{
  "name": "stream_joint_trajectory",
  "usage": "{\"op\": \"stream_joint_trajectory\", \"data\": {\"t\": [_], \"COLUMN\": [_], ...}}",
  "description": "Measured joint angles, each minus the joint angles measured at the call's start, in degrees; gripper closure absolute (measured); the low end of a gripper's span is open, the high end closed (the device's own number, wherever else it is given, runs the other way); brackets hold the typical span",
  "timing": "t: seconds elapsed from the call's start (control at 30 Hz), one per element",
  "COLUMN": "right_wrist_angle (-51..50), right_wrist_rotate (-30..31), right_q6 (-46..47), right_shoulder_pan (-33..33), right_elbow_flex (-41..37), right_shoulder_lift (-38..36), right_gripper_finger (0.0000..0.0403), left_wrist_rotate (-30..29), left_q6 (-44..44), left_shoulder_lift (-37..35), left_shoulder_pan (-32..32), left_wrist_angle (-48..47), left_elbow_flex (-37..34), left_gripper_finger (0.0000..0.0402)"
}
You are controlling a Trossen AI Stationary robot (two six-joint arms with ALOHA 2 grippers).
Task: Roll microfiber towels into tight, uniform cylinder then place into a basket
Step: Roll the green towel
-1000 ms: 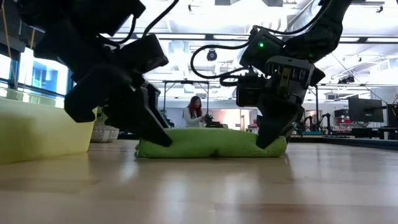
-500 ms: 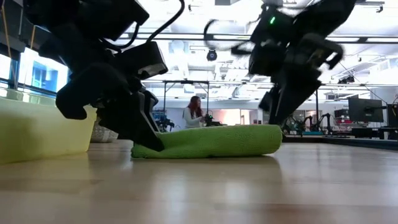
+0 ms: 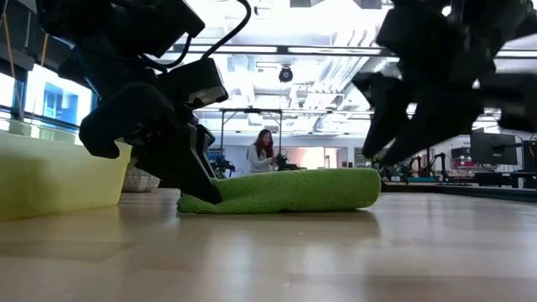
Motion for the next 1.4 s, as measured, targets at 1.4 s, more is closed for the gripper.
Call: {"op": "stream_joint_trajectory", "data": {"t": [1.4], "right_wrist_angle": [12.92], "right_wrist_rotate": [5.71], "right_q6": [-6.31], "right_shoulder_pan": [-6.08], "right_elbow_flex": [0.31], "right_shoulder_lift": [14.04], "right_gripper_finger": [0.0194], "left_wrist_rotate": [0.21], "left_q6": [-1.11], "left_shoulder_lift": [0.15], "left_shoulder_pan": [0.24], "left_wrist_angle": [0.52], "left_elbow_flex": [-0.04], "left_gripper_finger": [0.0334]}}
